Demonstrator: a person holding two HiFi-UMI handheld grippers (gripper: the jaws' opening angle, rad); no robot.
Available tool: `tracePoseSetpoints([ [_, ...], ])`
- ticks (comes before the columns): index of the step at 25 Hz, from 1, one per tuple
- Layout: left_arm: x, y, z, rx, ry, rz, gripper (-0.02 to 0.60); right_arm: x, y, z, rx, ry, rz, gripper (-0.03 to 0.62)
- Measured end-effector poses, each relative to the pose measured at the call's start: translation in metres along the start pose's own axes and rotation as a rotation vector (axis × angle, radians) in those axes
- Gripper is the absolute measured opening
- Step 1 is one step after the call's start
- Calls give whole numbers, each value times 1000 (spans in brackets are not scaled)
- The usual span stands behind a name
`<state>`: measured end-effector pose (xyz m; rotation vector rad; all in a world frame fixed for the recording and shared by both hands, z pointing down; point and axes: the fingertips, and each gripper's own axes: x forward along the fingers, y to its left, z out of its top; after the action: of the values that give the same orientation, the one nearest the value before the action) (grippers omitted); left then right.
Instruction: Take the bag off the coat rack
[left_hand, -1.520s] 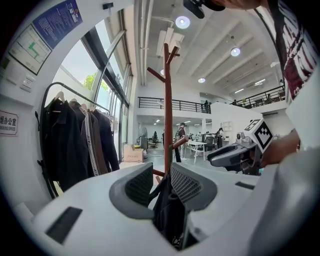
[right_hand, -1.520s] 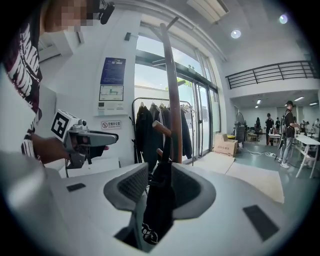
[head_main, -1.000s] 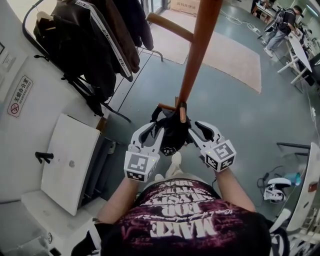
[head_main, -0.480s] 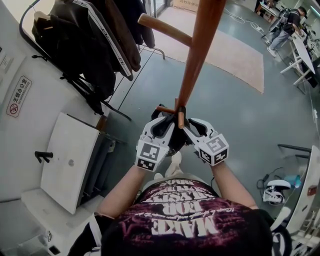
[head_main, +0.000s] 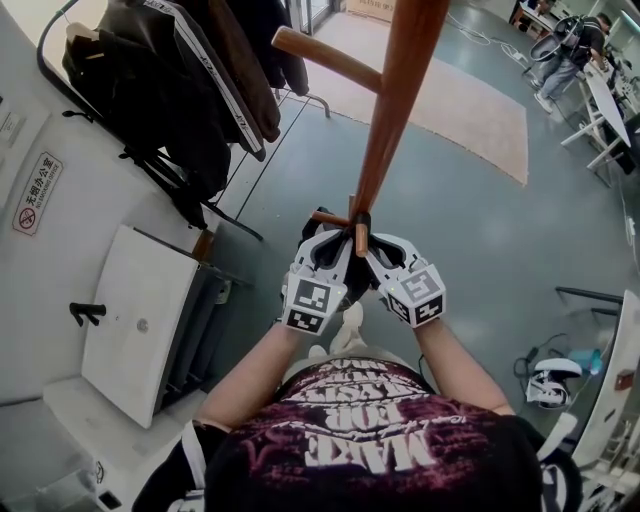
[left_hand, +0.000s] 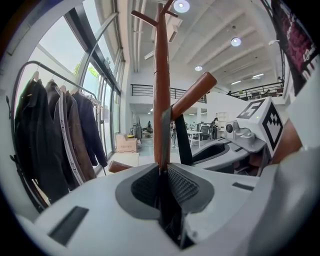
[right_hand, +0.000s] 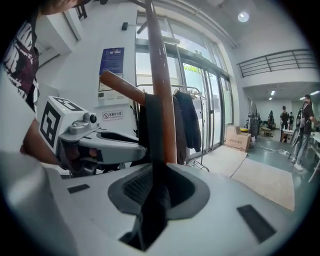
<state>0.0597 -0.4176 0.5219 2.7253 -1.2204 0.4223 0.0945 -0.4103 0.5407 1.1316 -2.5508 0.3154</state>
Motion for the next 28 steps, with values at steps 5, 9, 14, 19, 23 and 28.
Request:
tracePoseSetpoints([
  [5,-1,2,3,-24,4,16,16,-4,1,2,-29,6,-47,23],
  [9,-8,1,4,-29,11,9,9,-10,3,2,5,11,-53,11],
  [14,-26,-2,13,-35,8,3,9,-26,9,9,21,-12,-39,9],
  [19,-47,-12,31,-26,-22,-10,9,-47,19,25,21,-57,-34,9],
  [23,-68,-19,54,-4,-67,-16,9,-65,30,45,15,-108,-35,9],
  [28,-97,-30,82,4,-118,-23,9,-91,50,70,-7,-163,-38,10],
])
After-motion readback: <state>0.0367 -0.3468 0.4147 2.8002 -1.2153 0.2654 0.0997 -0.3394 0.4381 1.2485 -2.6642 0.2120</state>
